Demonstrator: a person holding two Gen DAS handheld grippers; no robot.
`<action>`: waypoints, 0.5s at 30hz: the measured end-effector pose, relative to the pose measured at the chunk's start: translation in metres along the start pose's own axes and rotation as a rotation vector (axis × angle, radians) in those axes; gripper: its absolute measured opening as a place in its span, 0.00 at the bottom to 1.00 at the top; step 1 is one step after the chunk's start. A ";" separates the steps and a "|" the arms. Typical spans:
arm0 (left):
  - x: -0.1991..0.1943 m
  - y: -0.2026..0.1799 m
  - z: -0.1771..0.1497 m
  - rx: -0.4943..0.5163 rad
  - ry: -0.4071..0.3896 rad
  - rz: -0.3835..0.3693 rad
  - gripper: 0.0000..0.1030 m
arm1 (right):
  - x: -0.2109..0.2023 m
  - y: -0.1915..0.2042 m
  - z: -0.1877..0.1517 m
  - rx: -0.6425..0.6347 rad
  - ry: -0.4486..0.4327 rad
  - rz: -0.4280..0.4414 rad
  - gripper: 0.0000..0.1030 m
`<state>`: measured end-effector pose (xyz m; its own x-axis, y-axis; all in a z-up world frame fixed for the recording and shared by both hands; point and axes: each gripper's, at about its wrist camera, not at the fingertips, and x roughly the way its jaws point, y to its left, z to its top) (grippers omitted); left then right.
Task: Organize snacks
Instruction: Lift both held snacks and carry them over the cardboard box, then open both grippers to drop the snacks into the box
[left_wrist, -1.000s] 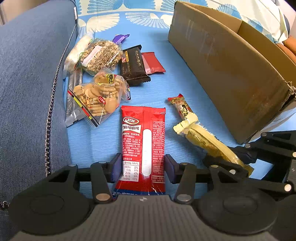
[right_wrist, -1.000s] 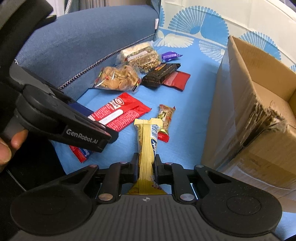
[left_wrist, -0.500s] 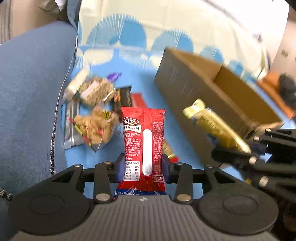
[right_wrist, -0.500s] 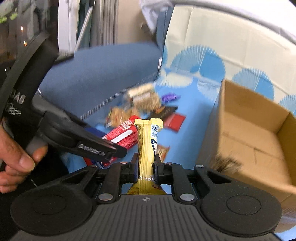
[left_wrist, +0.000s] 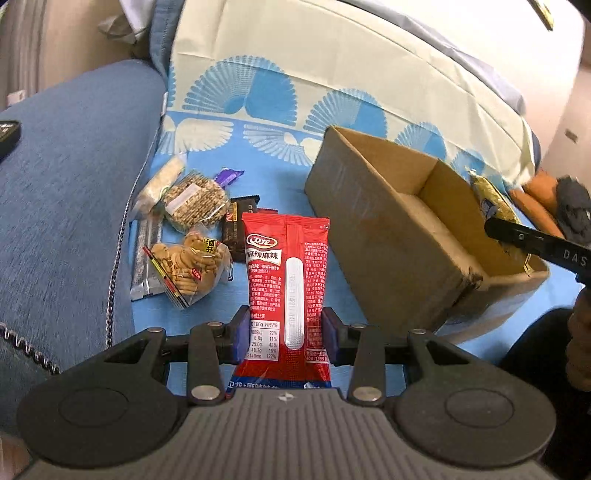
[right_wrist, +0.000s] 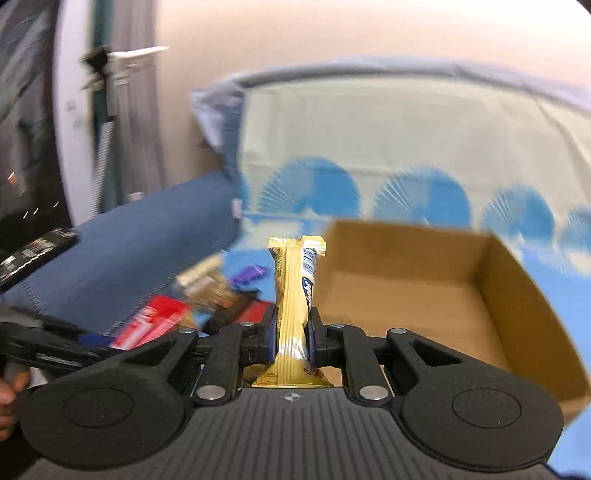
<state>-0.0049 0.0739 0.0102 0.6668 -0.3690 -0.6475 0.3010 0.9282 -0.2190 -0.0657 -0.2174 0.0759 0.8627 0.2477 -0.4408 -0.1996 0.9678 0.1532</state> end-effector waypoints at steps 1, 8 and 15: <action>-0.001 0.000 0.002 -0.030 0.001 -0.003 0.43 | 0.002 -0.008 0.000 0.038 0.004 -0.009 0.15; 0.000 -0.043 0.040 -0.095 -0.034 -0.019 0.43 | 0.017 -0.044 0.000 0.182 -0.033 -0.023 0.15; 0.029 -0.123 0.098 -0.006 -0.101 -0.060 0.43 | 0.016 -0.077 -0.003 0.316 -0.072 -0.117 0.15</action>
<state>0.0441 -0.0560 0.0896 0.7132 -0.4263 -0.5565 0.3384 0.9046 -0.2593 -0.0376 -0.2880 0.0546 0.9043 0.1206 -0.4095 0.0472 0.9251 0.3768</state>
